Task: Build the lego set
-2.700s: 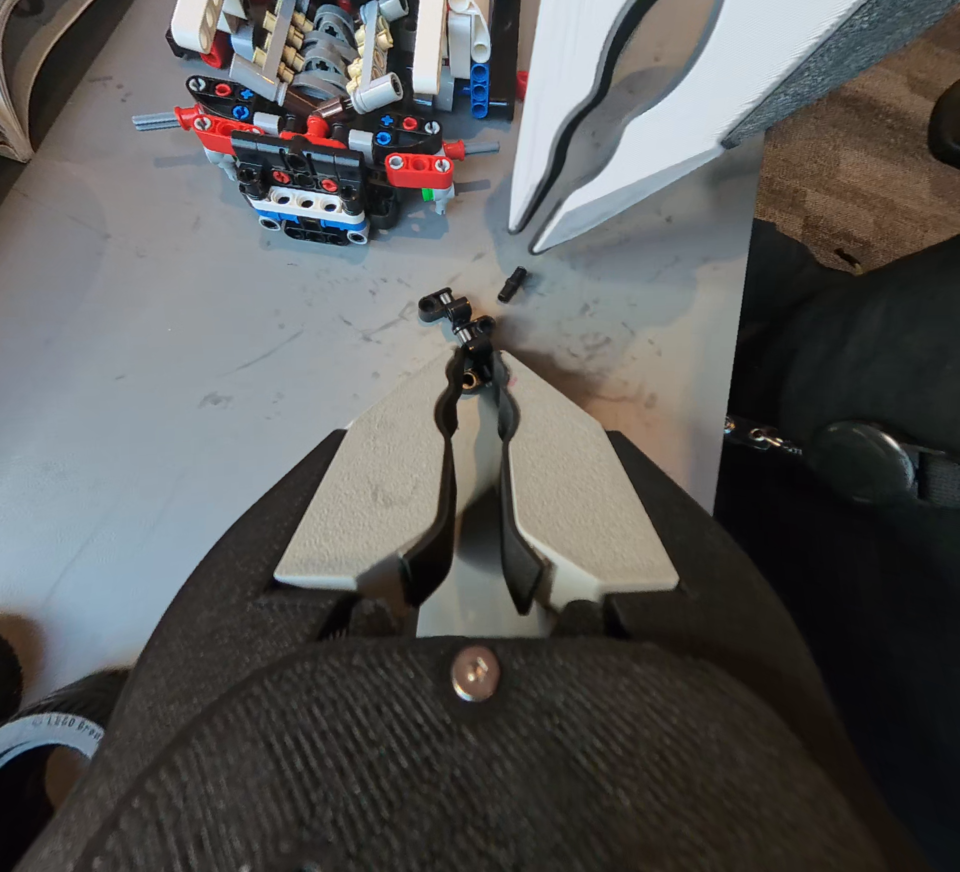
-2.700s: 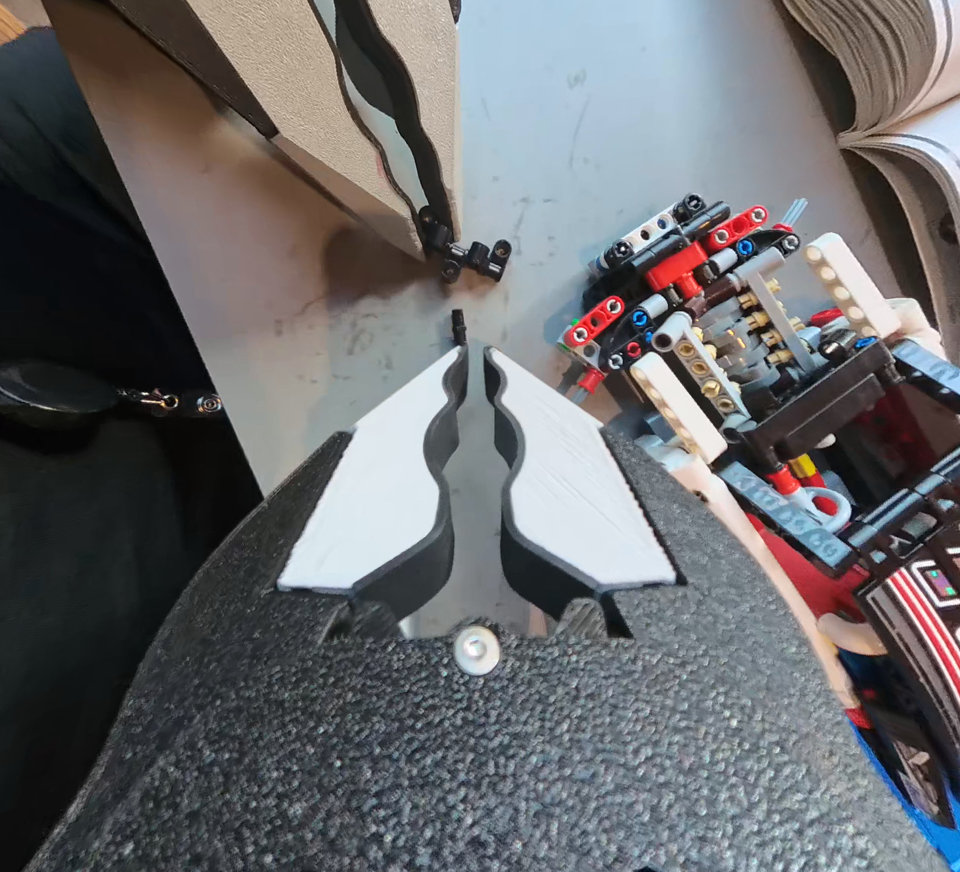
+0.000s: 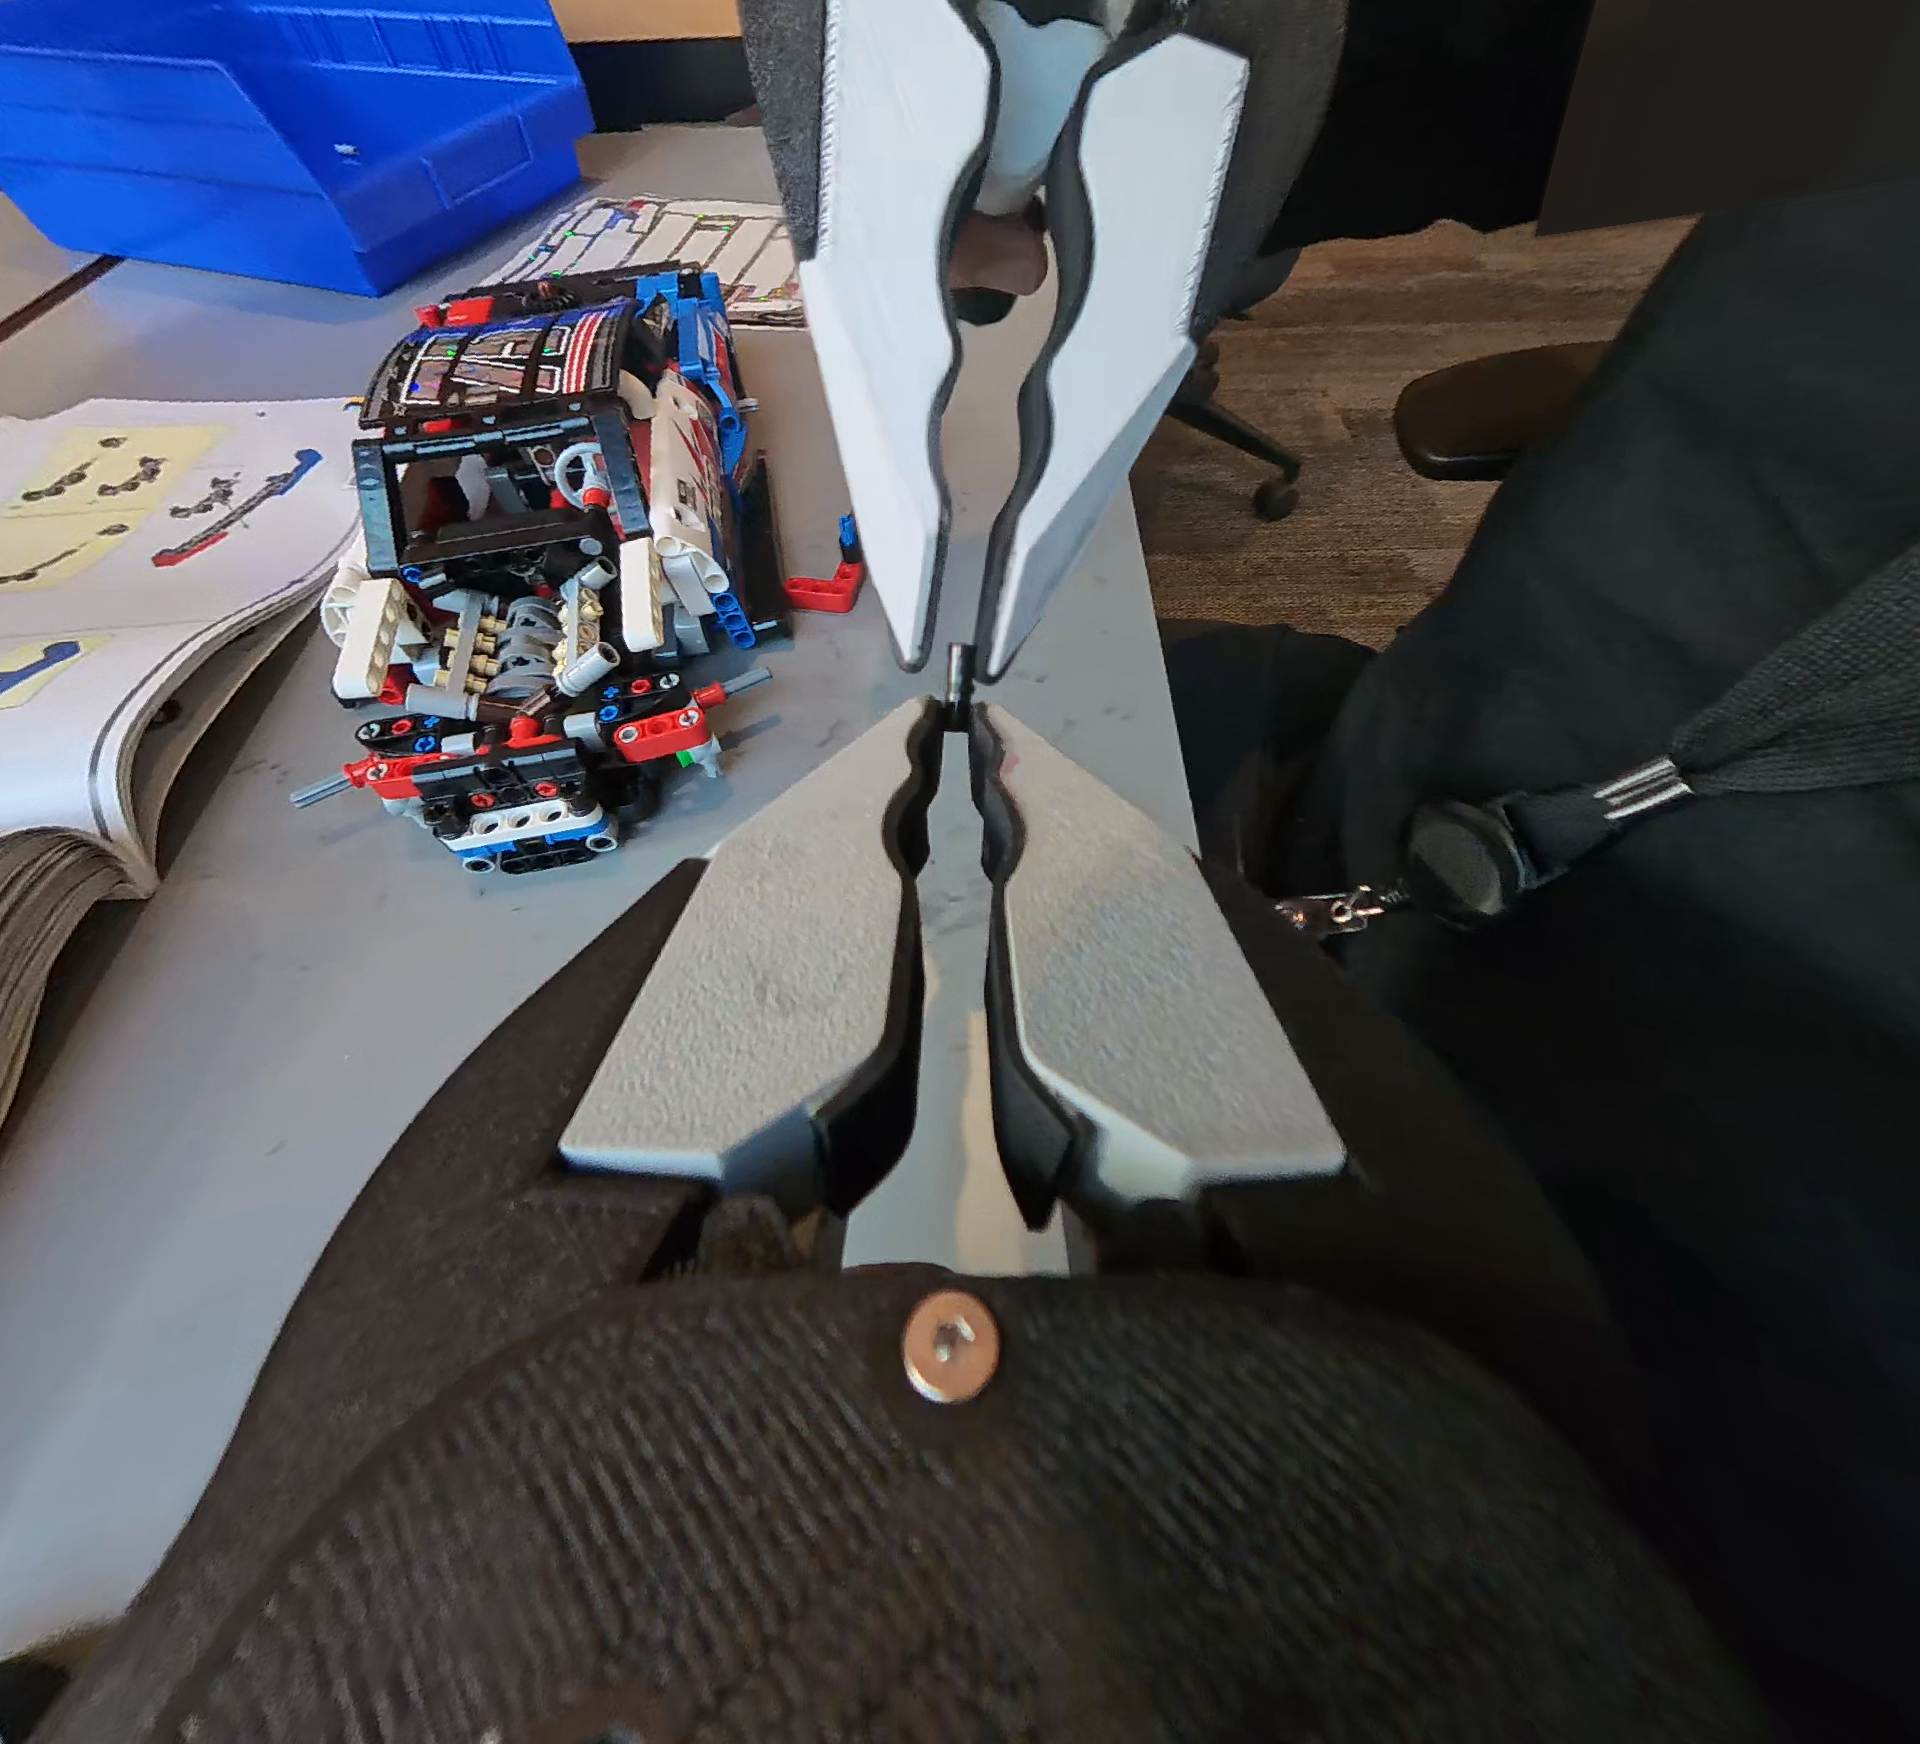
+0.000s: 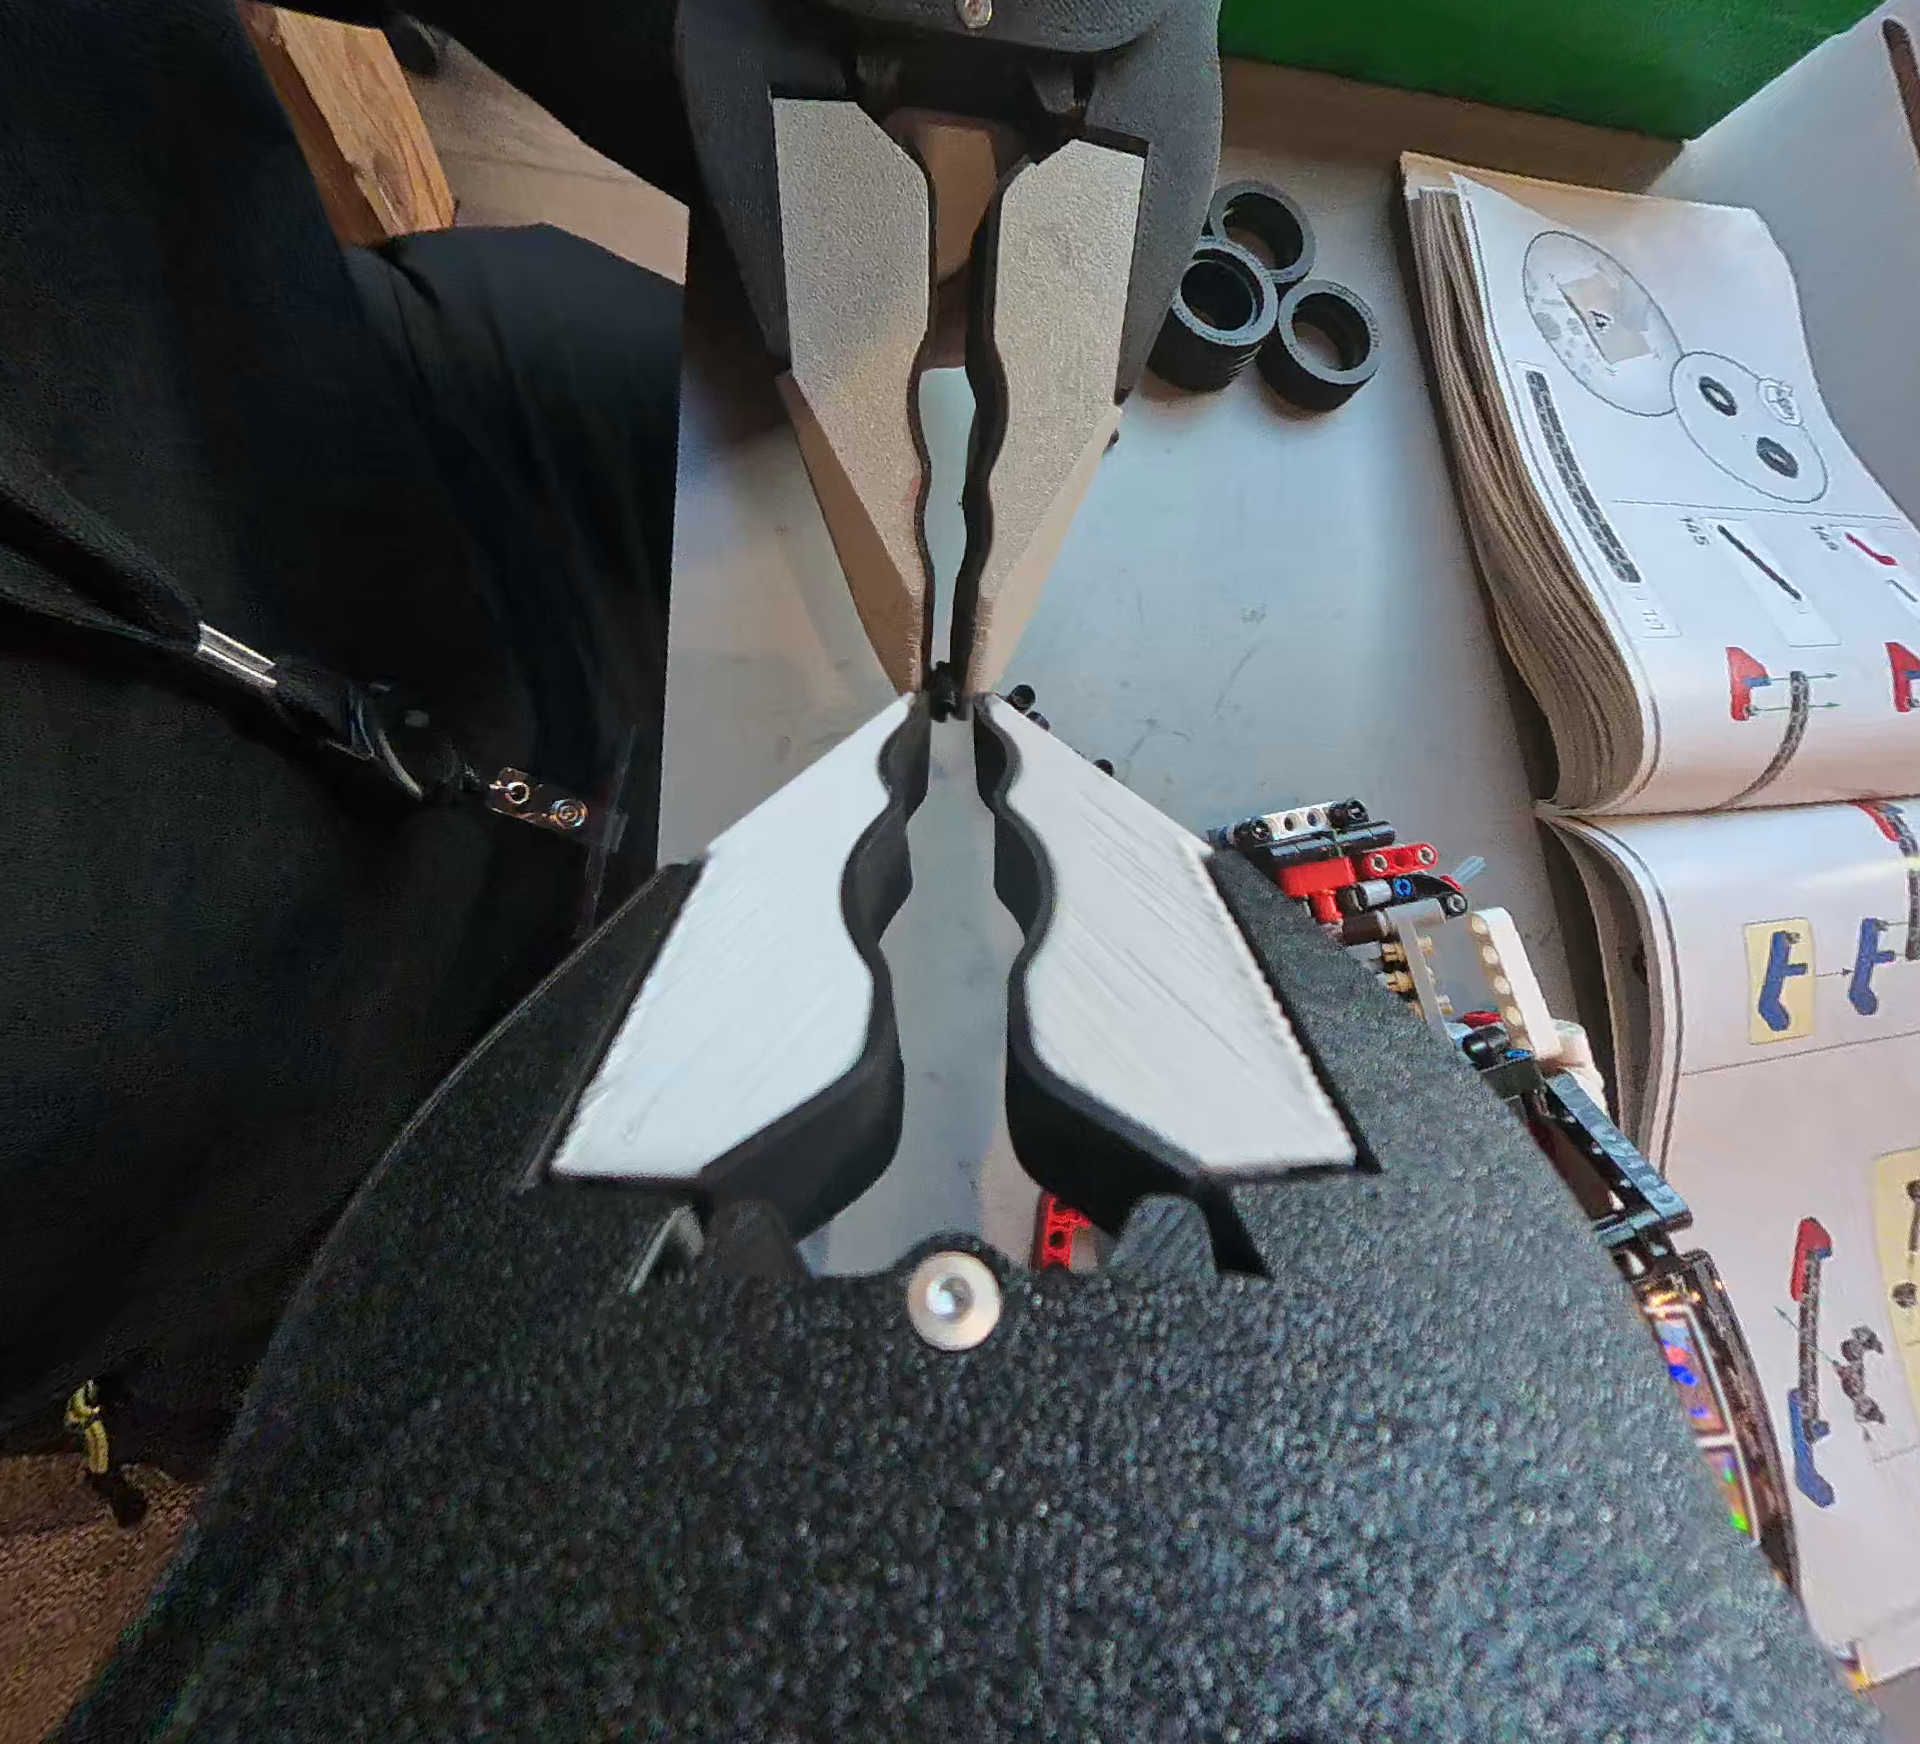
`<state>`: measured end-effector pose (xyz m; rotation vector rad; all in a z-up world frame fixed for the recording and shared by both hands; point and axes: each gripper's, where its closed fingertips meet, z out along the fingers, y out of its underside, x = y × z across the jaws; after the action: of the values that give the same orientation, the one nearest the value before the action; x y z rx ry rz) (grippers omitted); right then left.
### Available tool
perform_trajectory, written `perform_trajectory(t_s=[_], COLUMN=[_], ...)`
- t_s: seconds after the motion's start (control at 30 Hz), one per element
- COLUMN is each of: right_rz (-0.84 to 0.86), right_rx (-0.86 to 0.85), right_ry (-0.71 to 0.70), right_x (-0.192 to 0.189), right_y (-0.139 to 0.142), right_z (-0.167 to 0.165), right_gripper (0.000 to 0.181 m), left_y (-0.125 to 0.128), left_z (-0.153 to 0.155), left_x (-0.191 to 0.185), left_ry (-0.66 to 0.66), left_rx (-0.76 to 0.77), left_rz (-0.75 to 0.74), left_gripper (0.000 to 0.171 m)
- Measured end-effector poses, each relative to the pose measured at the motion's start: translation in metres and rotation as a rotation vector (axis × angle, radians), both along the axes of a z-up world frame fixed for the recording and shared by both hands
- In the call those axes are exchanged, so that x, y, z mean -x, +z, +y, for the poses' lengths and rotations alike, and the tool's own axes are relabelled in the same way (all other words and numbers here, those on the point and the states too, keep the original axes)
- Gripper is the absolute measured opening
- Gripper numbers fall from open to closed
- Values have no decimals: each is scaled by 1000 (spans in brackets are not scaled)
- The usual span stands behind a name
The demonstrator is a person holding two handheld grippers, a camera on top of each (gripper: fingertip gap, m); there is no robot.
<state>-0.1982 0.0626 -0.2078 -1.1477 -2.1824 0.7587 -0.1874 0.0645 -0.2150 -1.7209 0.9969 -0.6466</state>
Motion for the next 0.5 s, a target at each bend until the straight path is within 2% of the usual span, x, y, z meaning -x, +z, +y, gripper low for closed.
perform_trajectory(t_s=[0.23,0.5], right_rz=[-8,-28], right_rx=[-9,-23], right_ry=[33,58], right_x=[-1,-2], right_y=[0,-6], right_z=[-4,-8], right_gripper=[5,4], left_y=[-1,-6], left_z=[-2,-7], left_x=[-1,-3], left_ry=[-20,-55], left_rx=[10,101], left_rz=[-7,-41], left_gripper=[2,3])
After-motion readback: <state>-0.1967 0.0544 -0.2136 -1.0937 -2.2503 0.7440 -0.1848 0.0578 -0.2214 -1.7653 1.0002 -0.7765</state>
